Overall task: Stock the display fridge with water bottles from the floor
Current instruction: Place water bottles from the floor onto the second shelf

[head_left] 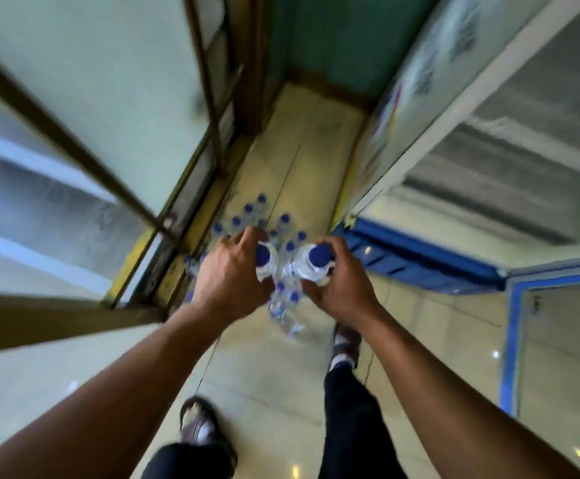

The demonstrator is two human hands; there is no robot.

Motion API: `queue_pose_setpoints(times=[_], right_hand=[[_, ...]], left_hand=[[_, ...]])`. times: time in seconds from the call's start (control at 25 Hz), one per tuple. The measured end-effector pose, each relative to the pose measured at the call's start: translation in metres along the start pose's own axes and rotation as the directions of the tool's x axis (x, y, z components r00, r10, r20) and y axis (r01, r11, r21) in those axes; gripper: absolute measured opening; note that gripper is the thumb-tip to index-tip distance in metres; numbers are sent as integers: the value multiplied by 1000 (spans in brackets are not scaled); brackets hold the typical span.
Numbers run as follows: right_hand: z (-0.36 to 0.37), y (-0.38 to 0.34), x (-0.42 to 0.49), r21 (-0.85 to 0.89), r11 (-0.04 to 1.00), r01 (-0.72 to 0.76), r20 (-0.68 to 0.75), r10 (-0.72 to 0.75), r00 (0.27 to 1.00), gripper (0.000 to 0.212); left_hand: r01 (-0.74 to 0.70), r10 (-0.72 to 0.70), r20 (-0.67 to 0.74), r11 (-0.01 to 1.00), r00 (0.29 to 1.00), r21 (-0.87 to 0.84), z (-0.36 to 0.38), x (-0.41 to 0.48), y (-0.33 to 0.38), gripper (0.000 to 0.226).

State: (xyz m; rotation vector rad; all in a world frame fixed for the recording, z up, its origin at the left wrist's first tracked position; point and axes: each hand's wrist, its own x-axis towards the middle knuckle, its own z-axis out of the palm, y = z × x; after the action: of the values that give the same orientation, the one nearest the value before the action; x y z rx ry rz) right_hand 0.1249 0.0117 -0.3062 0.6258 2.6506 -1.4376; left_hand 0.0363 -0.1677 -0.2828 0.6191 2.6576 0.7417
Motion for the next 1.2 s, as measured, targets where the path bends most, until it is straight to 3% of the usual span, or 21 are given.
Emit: queue_pose_setpoints(times=[0.08, 0.24, 0.36, 0.4, 0.48, 0.56, 0.6, 0.68, 0.76, 0.96, 1.2], right_hand=[[-93, -31, -19, 111, 992, 61, -151, -43, 988, 56], [-262, -57, -53, 494, 859, 131, -388, 83, 918, 54], [-375, -59, -59, 724, 609, 323, -516, 168, 840, 67], [-413, -57, -58, 797, 490, 353, -503, 215, 837, 69], [-479, -49, -58, 867, 374, 330, -446, 284, 849, 62], [-528, -29, -54, 854, 417, 312, -456, 312, 833, 50], [-545, -16, -46, 817, 488, 306, -496, 326, 804, 44], [-573, 9, -27, 689, 688, 227, -602, 369, 708, 36], [-597, 21, -7, 586, 796, 154, -691, 391, 608, 38], [-631, 34, 30, 392, 901, 185, -837, 266, 478, 47], [-652, 59, 64, 175, 974, 146, -894, 95, 437, 74]], left_hand=[[-99, 91, -66, 988, 994, -115, -43, 3, 73, 59], [-253, 212, -159, 915, 964, -313, -96, 28, 215, 57], [-397, 341, -211, 851, 916, -344, -110, 46, 322, 57], [-436, 376, -229, 829, 898, -351, -110, 54, 356, 56], [-486, 425, -237, 778, 874, -398, -106, 68, 417, 54], [-510, 451, -239, 750, 860, -422, -96, 81, 467, 51], [-526, 467, -243, 737, 850, -426, -90, 87, 486, 49], [-542, 487, -240, 718, 840, -437, -79, 99, 516, 51], [-539, 489, -229, 735, 842, -412, -69, 113, 535, 53], [-548, 515, -191, 757, 836, -356, -59, 134, 557, 52], [-536, 503, -186, 792, 844, -291, -43, 141, 570, 52]])
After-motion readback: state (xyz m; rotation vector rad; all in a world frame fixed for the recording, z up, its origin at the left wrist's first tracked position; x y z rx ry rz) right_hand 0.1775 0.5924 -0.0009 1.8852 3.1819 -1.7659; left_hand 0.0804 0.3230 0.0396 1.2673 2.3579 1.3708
